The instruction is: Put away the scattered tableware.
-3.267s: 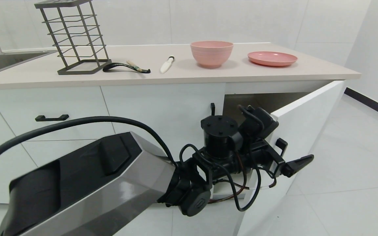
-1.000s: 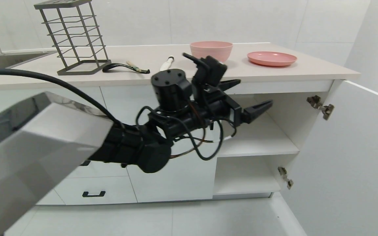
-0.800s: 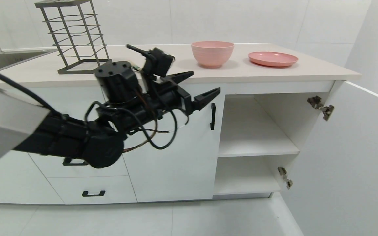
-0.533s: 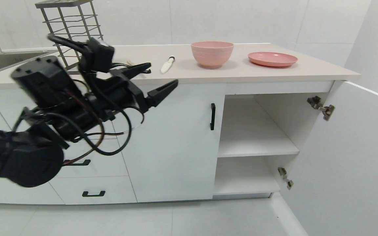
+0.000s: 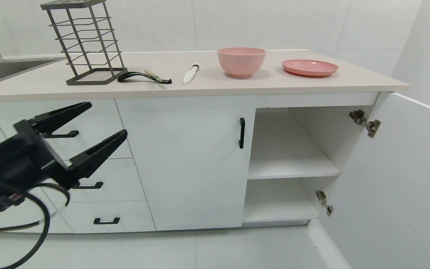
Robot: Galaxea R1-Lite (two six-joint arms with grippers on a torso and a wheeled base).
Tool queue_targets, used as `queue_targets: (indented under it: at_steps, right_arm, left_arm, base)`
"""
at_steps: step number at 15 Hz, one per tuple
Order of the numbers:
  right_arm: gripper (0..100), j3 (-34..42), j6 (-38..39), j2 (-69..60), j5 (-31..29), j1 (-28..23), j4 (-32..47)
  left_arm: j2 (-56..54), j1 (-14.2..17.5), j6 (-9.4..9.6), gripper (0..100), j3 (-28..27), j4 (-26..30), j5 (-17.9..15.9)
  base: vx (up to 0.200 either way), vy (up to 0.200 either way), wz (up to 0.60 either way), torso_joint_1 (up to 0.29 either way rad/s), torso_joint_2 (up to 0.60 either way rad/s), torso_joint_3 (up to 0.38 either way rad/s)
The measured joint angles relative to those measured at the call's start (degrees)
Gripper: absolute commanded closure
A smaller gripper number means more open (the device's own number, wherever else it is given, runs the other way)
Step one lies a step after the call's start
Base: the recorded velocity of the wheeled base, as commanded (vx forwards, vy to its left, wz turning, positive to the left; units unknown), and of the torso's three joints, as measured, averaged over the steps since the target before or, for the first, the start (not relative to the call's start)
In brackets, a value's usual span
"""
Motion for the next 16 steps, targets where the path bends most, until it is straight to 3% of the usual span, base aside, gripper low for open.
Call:
queue_targets:
  at_steps: [1,3,5,9,12,16]
  right_arm:
    - [0,0.3,0.0,-4.5,-1.2,0.7,7.0]
    - [0,1.8,0.0,-12.7,-5.7,1.9,19.9]
    - [0,4.5,1.5,-17.8,-17.9,2.6,28.3]
    - [0,5.7,5.1,-20.9,-32.0,3.0,45.2]
    - [0,5.8,5.6,-21.4,-35.5,3.1,47.3]
    - [0,5.8,5.1,-21.5,-35.5,3.1,47.2]
  left_arm:
    - [-3.4,0.8,-0.20,0,2.9,0.4,0.1]
    - [-9.6,5.6,-0.38,0,7.9,2.1,0.1]
    - [-14.6,11.5,-0.16,0,10.8,3.3,0.1]
    - [-21.5,17.2,0.38,0,14.3,3.6,0.0]
    - [-27.8,18.6,0.94,0,17.7,3.6,-1.7]
    - [-38.1,17.5,1.71,0,18.6,7.0,-3.9]
  base:
    - [0.000,0.000,0.00,0.000,0.00,0.000]
    - [0.000,0.000,0.00,0.000,0.00,0.000]
    - [0.000,0.000,0.00,0.000,0.00,0.000]
    - [0.000,0.000,0.00,0.000,0.00,0.000]
    - [0.000,0.000,0.00,0.000,0.00,0.000]
    - [0.000,0.000,0.00,0.000,0.00,0.000]
